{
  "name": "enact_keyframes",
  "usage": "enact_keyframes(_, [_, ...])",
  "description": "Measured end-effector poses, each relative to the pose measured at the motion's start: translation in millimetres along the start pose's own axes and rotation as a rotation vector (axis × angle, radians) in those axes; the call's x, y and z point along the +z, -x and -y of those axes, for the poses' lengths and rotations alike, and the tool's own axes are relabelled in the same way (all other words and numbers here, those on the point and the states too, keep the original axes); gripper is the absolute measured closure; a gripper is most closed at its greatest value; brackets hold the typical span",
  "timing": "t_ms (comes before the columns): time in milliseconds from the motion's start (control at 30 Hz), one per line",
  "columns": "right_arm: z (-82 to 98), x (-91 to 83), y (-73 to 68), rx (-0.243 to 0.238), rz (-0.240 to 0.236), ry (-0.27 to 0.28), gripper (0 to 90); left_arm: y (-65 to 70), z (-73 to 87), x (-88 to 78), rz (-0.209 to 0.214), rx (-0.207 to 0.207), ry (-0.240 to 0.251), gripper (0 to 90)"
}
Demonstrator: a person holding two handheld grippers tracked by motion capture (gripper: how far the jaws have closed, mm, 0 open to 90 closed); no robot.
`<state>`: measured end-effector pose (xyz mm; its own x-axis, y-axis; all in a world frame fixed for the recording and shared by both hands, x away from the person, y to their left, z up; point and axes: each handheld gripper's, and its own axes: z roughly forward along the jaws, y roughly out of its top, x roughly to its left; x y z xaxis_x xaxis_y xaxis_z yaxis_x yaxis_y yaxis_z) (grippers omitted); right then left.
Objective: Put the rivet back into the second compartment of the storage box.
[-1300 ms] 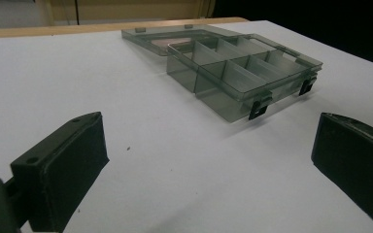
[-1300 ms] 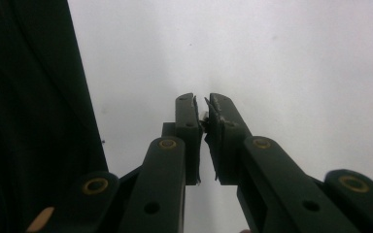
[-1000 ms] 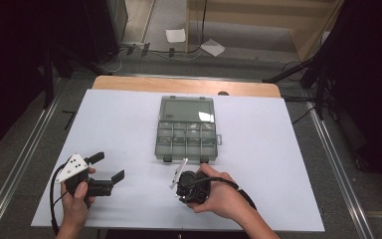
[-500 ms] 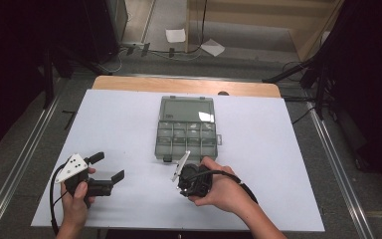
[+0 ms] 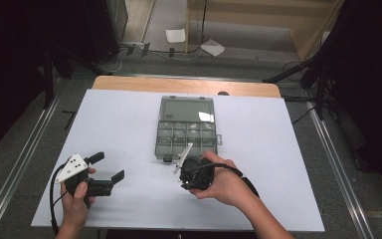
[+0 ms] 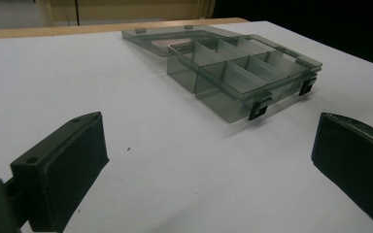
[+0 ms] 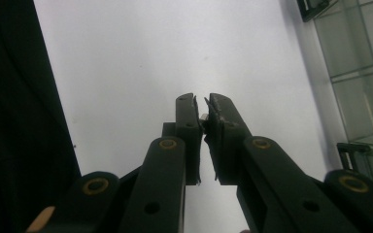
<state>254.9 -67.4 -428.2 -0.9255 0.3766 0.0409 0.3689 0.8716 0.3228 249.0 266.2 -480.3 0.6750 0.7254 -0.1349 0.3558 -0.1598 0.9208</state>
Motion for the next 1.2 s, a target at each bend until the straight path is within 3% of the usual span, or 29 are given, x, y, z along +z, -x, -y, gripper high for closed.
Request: enact_keyframes(1200, [-10.0, -9.1, 29.7, 0.027, 0.028, -0.006, 85.1, -1.1, 0.1, -0.7, -0.002, -0.007, 0.003, 0.0])
